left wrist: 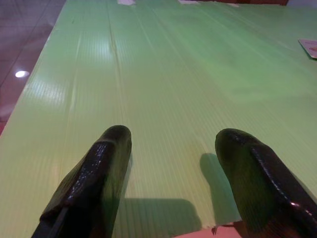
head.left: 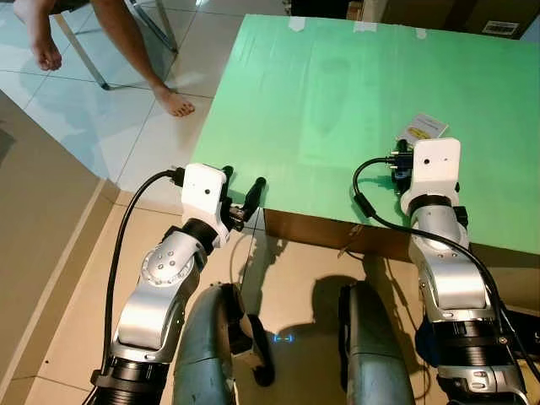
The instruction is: Hang keys on a hook
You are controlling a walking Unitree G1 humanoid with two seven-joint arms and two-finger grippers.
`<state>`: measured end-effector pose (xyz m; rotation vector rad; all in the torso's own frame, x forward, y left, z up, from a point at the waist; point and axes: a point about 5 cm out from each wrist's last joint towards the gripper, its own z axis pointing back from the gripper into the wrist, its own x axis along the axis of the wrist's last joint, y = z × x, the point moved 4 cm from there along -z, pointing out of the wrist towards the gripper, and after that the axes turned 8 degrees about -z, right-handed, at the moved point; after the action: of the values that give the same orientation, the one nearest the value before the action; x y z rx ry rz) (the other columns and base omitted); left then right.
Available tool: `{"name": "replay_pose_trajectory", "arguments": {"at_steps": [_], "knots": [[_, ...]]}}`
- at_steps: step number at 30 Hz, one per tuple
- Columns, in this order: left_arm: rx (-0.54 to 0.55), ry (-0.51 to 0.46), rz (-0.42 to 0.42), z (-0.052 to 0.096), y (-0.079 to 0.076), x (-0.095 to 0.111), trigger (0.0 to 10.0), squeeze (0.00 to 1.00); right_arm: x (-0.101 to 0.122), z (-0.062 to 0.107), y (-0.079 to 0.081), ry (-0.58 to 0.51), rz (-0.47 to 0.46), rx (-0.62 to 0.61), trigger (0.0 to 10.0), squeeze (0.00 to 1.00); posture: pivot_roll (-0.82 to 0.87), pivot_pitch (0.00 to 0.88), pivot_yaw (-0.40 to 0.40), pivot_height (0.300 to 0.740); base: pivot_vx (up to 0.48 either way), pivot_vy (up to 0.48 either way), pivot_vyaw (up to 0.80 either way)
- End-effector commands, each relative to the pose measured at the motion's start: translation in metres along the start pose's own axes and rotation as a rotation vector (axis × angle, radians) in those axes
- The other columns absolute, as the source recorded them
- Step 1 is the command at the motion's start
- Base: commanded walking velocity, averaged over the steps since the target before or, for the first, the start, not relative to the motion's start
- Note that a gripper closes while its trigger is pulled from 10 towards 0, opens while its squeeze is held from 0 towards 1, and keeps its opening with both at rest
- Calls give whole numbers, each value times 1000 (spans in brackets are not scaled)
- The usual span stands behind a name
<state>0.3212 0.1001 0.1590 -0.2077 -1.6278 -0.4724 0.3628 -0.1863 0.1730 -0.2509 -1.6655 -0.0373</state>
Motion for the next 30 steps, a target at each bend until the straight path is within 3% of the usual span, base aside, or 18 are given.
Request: {"name": "replay_pose_trajectory", "arguments": {"at_steps": [1,30], "knots": [[2,11,-5,3,0,-4,10000,0,-5,0,-2,14,-4,-4,10000,0,-169,297,45,610,0,0,0],[10,20,-12,7,3,-4,10000,0,-10,-12,-12,15,38,-14,10000,0,-151,319,51,610,0,0,0]]}}
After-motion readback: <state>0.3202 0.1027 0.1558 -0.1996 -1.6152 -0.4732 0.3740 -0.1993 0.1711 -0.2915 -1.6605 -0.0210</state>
